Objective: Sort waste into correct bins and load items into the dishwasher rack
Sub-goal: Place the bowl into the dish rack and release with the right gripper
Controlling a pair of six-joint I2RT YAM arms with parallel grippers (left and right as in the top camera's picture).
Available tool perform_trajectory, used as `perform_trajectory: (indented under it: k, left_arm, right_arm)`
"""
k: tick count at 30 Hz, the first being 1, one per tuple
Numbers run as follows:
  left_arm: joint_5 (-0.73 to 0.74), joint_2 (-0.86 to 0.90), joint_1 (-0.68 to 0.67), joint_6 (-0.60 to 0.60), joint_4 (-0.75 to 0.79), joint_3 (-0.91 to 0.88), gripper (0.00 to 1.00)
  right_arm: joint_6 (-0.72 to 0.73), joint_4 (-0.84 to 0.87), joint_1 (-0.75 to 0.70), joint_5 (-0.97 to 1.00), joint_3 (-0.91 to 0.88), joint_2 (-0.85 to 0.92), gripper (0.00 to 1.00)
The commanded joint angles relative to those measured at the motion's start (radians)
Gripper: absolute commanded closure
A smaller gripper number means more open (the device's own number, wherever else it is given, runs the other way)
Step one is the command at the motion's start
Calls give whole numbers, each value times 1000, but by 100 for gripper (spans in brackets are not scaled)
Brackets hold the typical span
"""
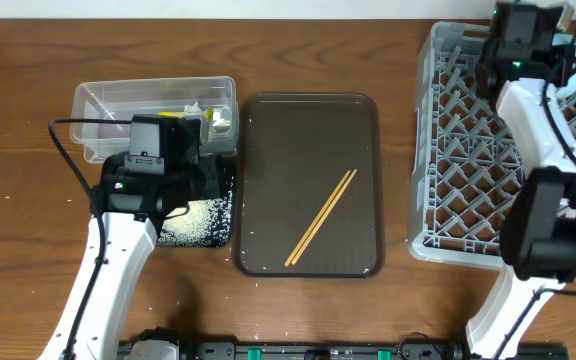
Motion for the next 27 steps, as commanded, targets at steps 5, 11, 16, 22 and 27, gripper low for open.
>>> perform_trajectory:
  k: [5,11,16,22,27]
  left_arm:
    - [-5,-7,4,-14,3,14,53]
    - [-5,-7,4,-14,3,14,53]
    - [-5,-7,4,-14,3,14,53]
    - [-5,-7,4,-14,2,14,45]
    - [-6,-1,-23,0,3,14,44]
  right_arm:
    - [199,-160,49,69,-3,65,99]
    - [367,-356,108,24,-3,64,99]
    - [503,-537,140,-135,-3,64,99]
    - [558,-616,147,-283,-3,29,53]
    - [557,-608,147,-403,-3,-98,37]
